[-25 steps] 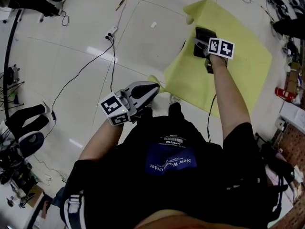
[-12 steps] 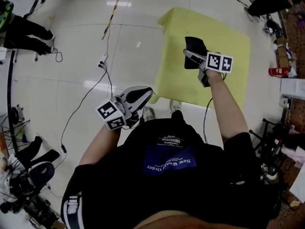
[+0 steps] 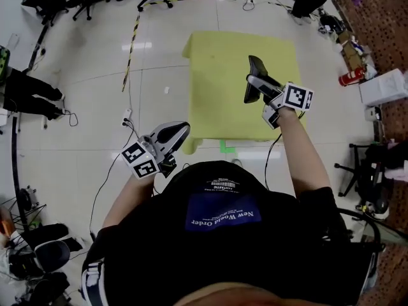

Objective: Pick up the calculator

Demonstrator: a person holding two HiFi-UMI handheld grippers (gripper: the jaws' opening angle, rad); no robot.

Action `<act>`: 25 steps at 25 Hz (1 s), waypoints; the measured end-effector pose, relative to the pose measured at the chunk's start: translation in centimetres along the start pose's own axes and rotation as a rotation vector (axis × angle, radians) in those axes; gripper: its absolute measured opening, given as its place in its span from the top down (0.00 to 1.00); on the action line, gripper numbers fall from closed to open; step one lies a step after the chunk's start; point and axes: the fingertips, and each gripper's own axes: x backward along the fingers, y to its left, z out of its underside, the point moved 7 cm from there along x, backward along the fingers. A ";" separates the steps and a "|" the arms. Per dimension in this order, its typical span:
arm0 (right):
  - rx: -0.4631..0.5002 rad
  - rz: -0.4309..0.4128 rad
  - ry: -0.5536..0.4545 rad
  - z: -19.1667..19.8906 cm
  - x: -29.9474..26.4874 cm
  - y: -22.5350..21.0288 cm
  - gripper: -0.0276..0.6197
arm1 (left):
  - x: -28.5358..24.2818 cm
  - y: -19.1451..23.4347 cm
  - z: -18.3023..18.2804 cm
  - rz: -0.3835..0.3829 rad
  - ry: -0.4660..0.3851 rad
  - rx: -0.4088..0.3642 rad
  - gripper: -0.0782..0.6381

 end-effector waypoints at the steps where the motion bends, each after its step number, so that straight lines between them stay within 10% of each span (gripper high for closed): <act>1: -0.017 -0.050 -0.014 -0.4 1.4 0.7 0.08 | -0.7 -0.7 -0.1 -0.002 -0.001 -0.013 0.88; 12: 0.061 -0.343 -0.059 -3.4 16.1 4.0 0.08 | -10.4 -7.7 1.2 -0.020 -0.041 -0.078 0.88; 17: 0.248 -0.381 -0.054 -3.9 18.4 5.0 0.08 | -12.9 -8.9 1.2 -0.007 -0.026 -0.102 0.88; 25: 0.247 -0.394 -0.091 -4.4 19.1 4.7 0.08 | -13.4 -9.6 0.9 0.001 -0.022 -0.128 0.88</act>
